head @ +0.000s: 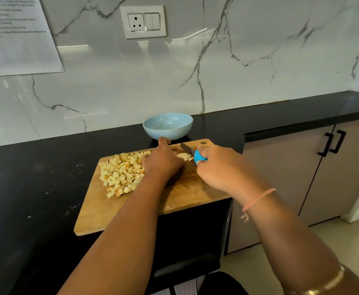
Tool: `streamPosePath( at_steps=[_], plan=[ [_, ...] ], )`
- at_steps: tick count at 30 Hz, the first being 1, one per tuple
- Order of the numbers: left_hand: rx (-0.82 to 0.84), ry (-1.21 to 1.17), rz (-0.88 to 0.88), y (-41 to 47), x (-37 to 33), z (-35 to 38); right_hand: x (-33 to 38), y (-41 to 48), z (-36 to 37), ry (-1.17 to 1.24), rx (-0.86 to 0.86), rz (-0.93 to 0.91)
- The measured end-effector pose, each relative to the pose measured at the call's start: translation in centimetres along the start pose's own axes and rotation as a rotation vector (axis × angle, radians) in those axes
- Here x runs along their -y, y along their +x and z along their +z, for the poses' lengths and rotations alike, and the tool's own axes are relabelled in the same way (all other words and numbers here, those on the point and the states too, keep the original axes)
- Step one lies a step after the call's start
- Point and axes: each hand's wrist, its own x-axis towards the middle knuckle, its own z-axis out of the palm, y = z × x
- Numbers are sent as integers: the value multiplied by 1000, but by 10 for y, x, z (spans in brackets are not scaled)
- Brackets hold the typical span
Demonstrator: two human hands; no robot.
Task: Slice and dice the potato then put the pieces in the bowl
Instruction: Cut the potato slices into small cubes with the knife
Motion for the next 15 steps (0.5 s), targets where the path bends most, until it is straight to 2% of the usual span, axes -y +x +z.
streamPosePath(
  at_steps=[5, 15],
  plan=[
    [-9, 9, -8, -2, 0, 0, -2, 9, 16, 24, 73, 19],
    [-18, -9, 26, -1, 4, 1, -12, -36, -2, 8, 102, 18]
  ],
)
